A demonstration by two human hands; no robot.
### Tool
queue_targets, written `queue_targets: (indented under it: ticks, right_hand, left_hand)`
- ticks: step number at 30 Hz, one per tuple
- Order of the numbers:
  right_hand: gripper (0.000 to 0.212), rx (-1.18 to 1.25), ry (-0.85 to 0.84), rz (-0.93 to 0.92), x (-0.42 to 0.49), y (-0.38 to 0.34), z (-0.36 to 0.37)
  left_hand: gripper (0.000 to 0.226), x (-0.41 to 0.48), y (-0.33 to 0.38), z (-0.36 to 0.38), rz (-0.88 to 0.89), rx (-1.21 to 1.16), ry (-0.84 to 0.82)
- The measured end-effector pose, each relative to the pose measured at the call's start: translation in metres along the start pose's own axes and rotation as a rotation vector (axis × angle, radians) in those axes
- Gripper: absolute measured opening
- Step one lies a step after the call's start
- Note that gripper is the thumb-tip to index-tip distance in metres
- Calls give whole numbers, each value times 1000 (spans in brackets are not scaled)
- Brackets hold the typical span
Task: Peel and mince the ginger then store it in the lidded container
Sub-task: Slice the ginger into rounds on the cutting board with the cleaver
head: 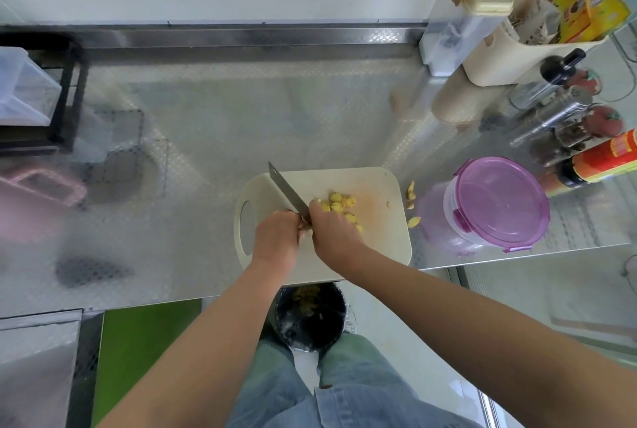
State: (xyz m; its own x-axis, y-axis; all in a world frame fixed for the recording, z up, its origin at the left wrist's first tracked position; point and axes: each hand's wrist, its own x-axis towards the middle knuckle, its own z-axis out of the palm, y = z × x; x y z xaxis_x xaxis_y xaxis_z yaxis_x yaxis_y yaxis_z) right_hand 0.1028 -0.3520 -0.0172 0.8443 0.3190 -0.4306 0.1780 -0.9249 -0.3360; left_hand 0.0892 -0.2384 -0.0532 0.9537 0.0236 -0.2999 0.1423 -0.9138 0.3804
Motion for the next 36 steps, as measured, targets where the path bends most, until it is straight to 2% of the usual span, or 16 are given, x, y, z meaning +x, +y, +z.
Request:
queue_targets:
  ticks: [9,17,21,29,36]
  right_hand:
    - [34,-47,-2,3,-14,12,7]
    - [25,-7,12,-8,4,1,8]
    - [34,-28,-8,-6,-11,14,13]
    - [34,-40,1,-15,-4,13,16]
    - [19,-2,22,23,4,9,16]
  left_hand:
    - [22,2,0,3,21,26,21]
    - [21,3,-3,5,24,13,51]
    - [21,3,-6,7,33,18,53]
    - [22,1,-6,8,55,6,61]
    - [21,-1,-7,7,52,-57,85]
